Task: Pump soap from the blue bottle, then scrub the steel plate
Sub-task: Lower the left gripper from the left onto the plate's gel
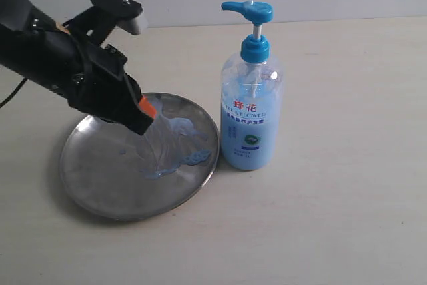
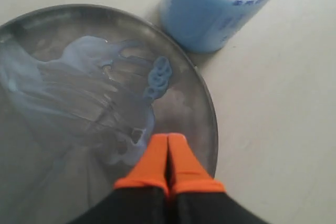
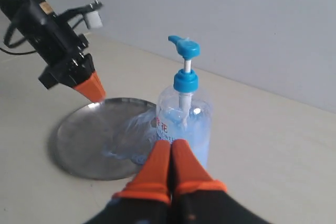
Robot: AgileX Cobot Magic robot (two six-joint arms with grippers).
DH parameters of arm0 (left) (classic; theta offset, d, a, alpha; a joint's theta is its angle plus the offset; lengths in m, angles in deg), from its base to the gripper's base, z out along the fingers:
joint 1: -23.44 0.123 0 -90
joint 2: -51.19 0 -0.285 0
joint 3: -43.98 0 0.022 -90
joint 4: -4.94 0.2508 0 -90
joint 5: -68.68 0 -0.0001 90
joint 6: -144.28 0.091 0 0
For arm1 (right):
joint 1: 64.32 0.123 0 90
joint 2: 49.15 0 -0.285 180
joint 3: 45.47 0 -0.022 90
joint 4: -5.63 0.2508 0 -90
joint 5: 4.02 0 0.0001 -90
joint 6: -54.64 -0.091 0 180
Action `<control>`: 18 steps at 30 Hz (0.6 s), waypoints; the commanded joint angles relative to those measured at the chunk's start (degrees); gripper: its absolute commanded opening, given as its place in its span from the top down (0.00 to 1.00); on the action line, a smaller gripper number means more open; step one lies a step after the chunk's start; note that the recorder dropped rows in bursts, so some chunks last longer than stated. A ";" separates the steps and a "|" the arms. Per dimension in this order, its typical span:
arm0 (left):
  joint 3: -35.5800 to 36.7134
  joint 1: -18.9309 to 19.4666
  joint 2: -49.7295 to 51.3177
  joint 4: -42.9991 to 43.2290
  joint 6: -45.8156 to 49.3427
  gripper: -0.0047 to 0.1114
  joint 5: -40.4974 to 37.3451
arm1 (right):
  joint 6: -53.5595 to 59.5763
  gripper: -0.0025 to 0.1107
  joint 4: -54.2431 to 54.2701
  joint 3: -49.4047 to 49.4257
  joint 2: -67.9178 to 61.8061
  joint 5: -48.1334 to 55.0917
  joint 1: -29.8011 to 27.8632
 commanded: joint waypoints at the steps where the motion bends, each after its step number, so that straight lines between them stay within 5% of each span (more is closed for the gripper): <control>1: -4.33 -0.27 6.11 -0.87 2.00 0.96 0.49 | 0.87 0.98 -0.50 2.02 3.64 -3.70 -0.01; 18: -11.39 -0.82 18.85 -7.83 14.63 0.96 -0.26 | 0.87 0.98 -0.21 6.49 8.24 -7.95 0.09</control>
